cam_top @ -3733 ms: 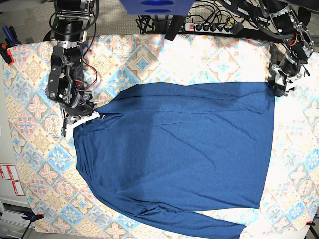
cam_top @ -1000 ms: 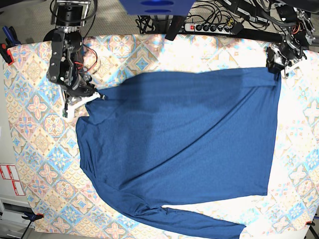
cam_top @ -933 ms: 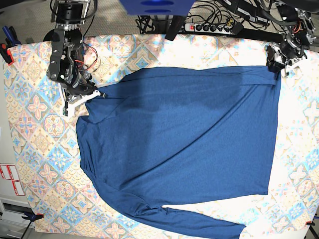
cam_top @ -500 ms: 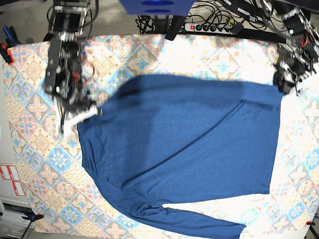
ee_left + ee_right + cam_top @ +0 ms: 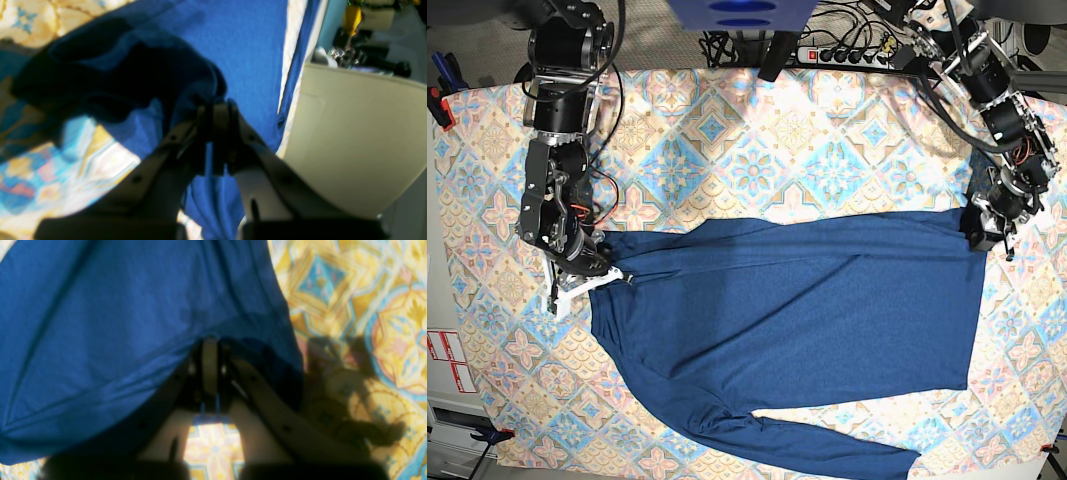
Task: Fold the T-shirt properly
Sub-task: 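Drag the shirt further toward the robot with both grippers, then pull the shirt shoulders up and spread them apart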
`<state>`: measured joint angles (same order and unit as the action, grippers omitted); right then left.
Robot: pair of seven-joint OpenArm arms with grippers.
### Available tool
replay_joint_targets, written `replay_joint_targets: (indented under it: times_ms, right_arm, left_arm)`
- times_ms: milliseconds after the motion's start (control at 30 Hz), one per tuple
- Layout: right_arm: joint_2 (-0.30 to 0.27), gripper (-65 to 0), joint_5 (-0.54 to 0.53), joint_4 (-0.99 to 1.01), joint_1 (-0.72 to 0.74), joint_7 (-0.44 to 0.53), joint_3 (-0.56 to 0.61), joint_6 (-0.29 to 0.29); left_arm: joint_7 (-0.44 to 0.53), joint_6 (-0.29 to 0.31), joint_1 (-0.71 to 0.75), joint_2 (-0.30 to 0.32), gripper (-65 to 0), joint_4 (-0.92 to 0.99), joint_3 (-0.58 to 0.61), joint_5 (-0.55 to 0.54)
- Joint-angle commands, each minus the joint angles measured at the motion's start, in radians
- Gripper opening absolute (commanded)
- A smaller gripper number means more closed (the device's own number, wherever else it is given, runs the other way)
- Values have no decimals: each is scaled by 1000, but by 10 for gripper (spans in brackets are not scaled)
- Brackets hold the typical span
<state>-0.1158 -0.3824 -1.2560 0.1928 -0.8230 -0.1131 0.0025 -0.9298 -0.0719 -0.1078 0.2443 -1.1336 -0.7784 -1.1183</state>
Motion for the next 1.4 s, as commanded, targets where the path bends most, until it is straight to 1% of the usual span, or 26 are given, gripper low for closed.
replay_joint_targets:
  times_ms: [0,133,233,433,667,700,767,833,867,967,1000,1067,1100,1167,1267,1367]
  right_arm:
    - [-8,-649,3,2,30,17,-3,1]
    - [-8,-649,1,68,67,52,-3,1]
    - [-6,-649,0,100,87,83,-3,1]
    - [-5,-648,1,134,110,123,-1,1]
    - [3,-646,3,134,112,123,-1,1]
    - [3,-639,3,134,112,120,0,1]
    - [3,-601,3,134,109,118,16,1]
    - [1,-551,4,129,109,118,62,1]
    - [1,-520,4,121,109,118,89,1]
    - [-2,-458,3,112,104,116,118,1]
    - [-2,-449,1,112,93,116,117,1]
    - [-2,-446,0,106,78,116,117,1]
    - [-3,-446,0,98,76,116,117,1]
    - [-6,-444,0,71,50,116,115,1]
    - [-35,-444,0,11,14,115,115,1]
    - [-54,-444,0,-23,-8,110,115,1]
  left_arm:
    - [2,13,-31,19,-650,-3,0,-9]
    - [5,13,-80,16,-650,4,0,56]
    - [41,13,-96,16,-650,5,0,86]
    - [68,13,-117,16,-650,34,0,94]
    - [102,13,-119,19,-650,128,0,94]
    - [102,13,-119,19,-650,142,0,94]
    - [102,13,-117,19,-650,152,0,94]
    - [102,13,-117,19,-623,152,0,94]
    - [101,11,-115,19,-594,152,-2,94]
    - [96,5,-112,22,-474,151,-3,88]
    - [96,5,-109,22,-434,151,-6,85]
    - [94,5,-82,23,-379,145,-8,82]
    - [94,5,-71,23,-368,143,-8,70]
    - [94,5,-34,25,-370,114,-6,30]
    - [64,5,26,19,-368,36,-2,-18]
    - [47,5,53,16,-368,13,-5,-33]
